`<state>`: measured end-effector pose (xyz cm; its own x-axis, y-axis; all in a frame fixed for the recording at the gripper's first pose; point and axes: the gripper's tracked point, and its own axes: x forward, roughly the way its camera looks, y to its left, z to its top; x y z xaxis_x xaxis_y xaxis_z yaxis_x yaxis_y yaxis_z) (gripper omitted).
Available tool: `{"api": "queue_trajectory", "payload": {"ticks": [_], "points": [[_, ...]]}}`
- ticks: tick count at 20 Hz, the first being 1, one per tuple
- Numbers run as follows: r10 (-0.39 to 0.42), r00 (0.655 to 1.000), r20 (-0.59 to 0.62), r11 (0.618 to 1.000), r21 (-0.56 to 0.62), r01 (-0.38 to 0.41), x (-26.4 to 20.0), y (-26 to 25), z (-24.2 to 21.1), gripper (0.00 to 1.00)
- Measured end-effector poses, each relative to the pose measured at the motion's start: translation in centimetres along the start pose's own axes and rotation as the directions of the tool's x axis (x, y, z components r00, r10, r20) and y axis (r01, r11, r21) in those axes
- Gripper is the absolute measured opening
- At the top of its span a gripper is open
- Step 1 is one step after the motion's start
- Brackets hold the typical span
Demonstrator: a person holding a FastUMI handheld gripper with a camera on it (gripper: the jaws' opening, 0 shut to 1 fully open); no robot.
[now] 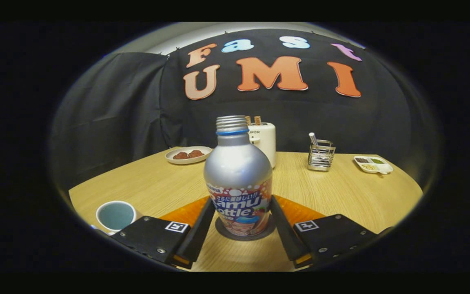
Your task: Take the bottle from table, then pour the juice into the cup, finally place the bottle on the coaster
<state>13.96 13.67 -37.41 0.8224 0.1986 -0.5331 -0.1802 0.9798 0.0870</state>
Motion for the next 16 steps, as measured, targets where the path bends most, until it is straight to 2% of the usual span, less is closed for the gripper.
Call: {"api": "queue_trajectory", "payload": {"ticks": [2, 3, 4, 10, 16], "points": [[0.003, 1.0, 0.007, 1.0, -0.015, -0.003, -0.6, 0.0, 0.3, 0.87], [0.003, 1.0, 0.019, 1.0, -0.018, -0.002, -0.8, 0.1, 0.8, 0.96], [0.0, 0.999, 0.035, 1.0, -0.014, 0.0, -1.3, 0.0, 1.4, 0.98], [0.01, 0.989, 0.147, 1.0, -0.022, -0.007, -7.0, -0.3, 5.4, 0.97], [-0.014, 0.964, 0.264, 0.998, -0.063, 0.032, -14.9, -0.9, 10.2, 0.97]]}}
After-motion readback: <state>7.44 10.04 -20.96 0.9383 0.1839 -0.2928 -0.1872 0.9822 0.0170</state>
